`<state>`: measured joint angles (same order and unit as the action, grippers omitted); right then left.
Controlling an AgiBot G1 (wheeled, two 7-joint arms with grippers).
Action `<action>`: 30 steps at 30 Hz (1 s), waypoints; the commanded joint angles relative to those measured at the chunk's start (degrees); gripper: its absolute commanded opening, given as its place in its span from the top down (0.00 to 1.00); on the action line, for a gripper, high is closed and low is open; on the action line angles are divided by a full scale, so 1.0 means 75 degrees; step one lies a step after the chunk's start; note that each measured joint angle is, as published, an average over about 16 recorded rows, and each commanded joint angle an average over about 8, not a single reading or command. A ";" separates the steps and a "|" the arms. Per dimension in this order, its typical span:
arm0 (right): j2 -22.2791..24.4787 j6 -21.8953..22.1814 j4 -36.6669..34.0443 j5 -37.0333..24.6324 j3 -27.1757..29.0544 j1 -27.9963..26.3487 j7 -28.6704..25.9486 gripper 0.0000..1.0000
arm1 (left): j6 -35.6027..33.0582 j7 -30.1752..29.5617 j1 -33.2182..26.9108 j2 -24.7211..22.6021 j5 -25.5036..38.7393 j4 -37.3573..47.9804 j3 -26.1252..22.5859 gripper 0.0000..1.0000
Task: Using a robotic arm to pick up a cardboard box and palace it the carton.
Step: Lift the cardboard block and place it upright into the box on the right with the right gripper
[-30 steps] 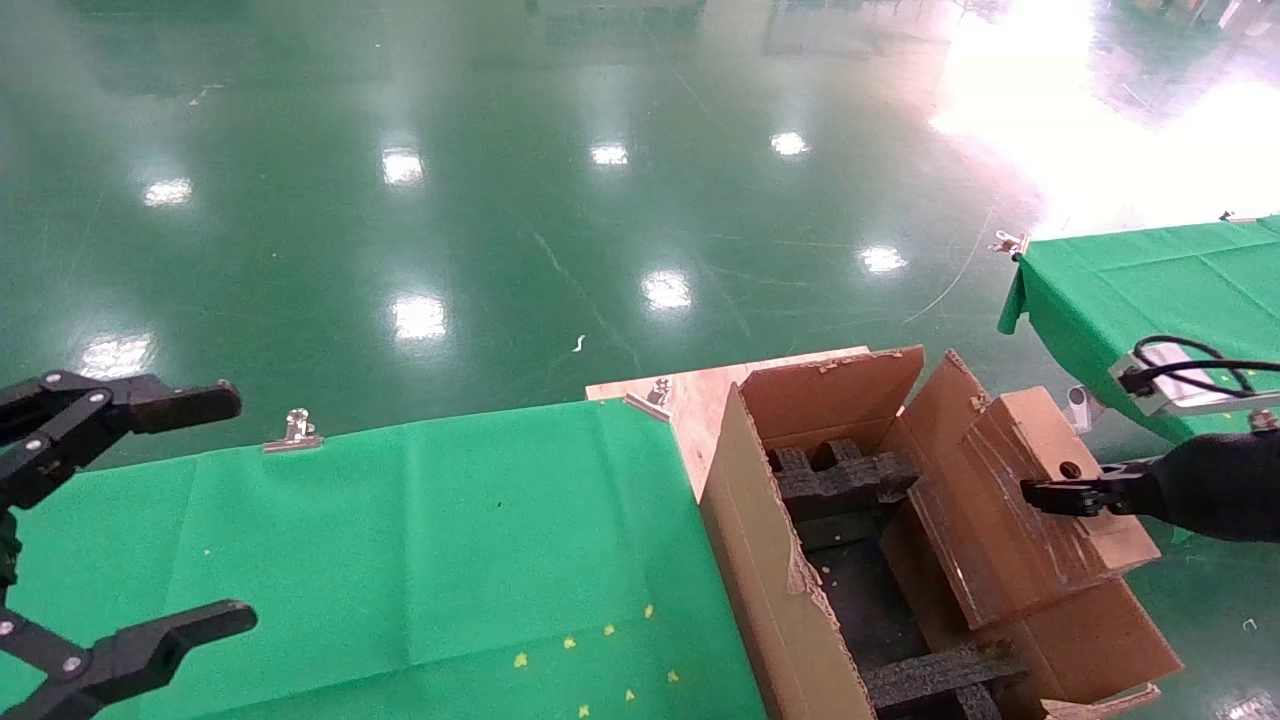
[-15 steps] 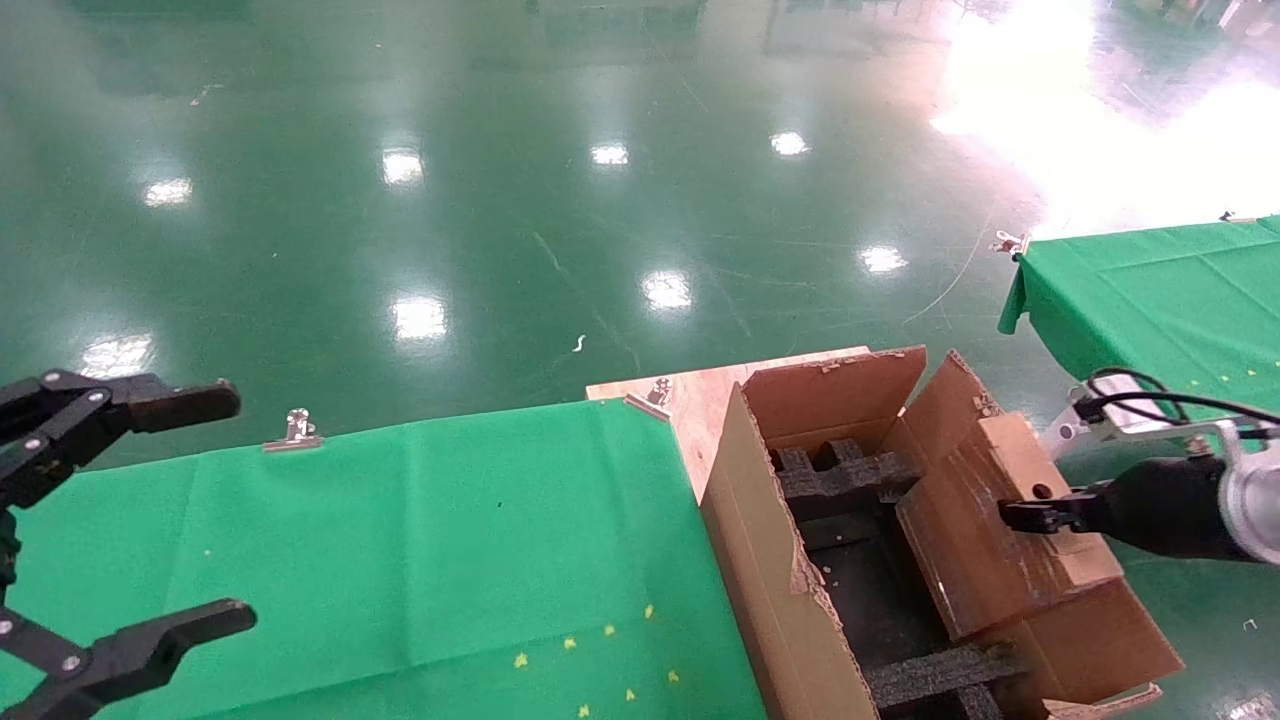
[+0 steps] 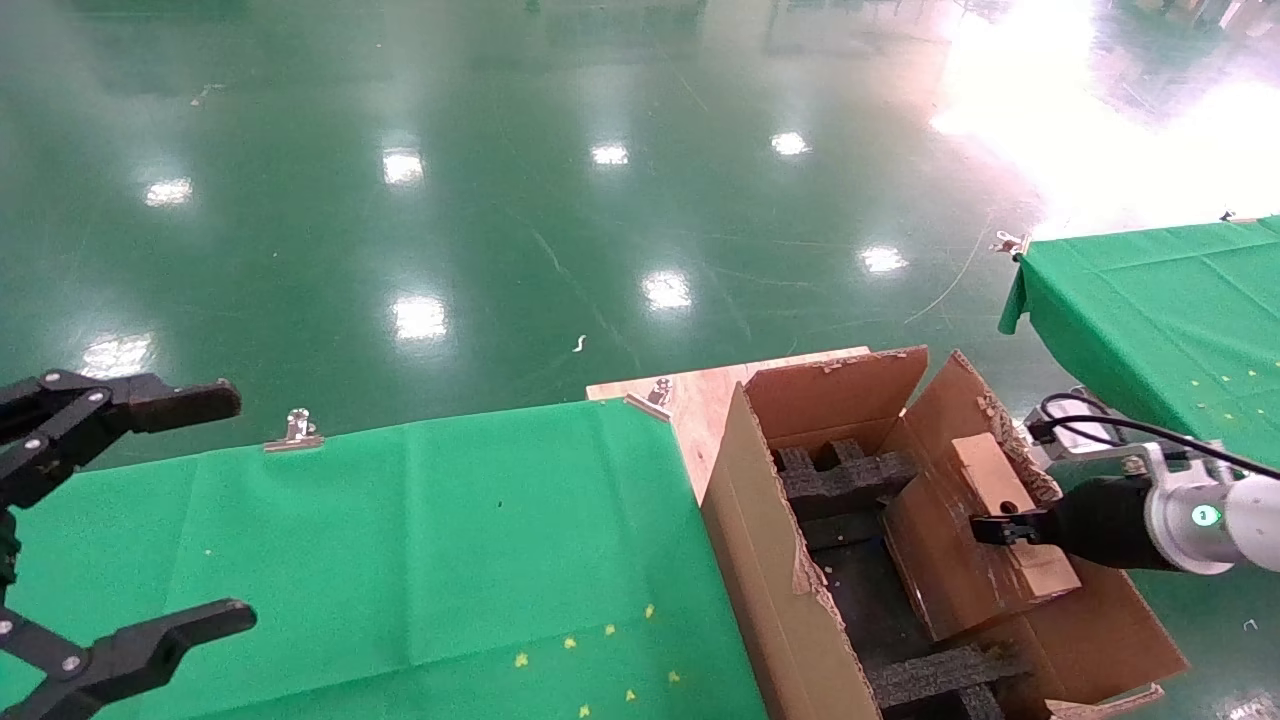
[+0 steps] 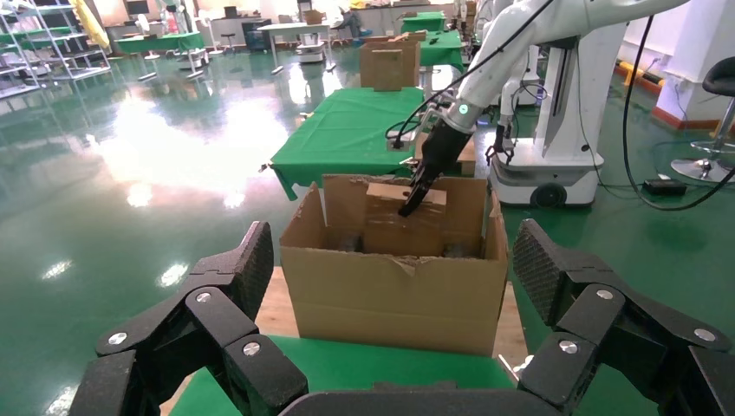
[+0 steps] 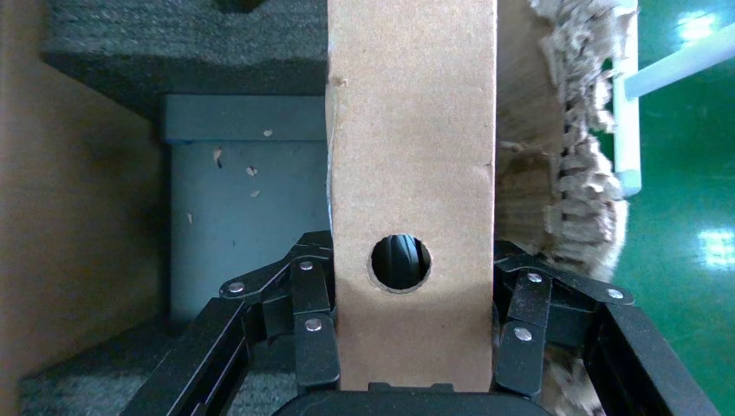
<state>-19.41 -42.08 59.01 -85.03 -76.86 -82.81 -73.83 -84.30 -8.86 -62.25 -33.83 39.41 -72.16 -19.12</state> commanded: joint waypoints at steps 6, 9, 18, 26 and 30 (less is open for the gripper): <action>-0.0503 0.0139 -0.0623 0.0138 -0.0046 0.0190 0.0281 1.00 | 0.0000 0.0000 0.0000 0.0000 0.0000 0.0000 -0.0001 0.00; -0.0689 0.0169 -0.0852 0.0185 -0.0061 0.0262 0.0421 1.00 | 0.0000 0.0000 0.0000 0.0000 -0.0001 0.0000 -0.0001 0.00; -0.1201 0.0270 -0.1605 0.0415 -0.0060 0.0498 0.0748 1.00 | 0.0001 0.0001 0.0000 0.0001 -0.0001 0.0000 -0.0002 0.00; -0.1586 0.0310 -0.2217 0.0620 -0.0035 0.0694 0.1089 0.70 | 0.0001 0.0001 0.0000 0.0001 -0.0002 0.0001 -0.0002 0.00; -0.1678 0.0268 -0.2365 0.0703 -0.0014 0.0731 0.1160 0.20 | 0.0003 0.0002 0.0001 0.0001 -0.0003 0.0002 -0.0002 0.00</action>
<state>-31.69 -40.00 41.77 -79.98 -77.02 -77.45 -65.37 -84.28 -8.85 -62.24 -33.82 39.39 -72.15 -19.14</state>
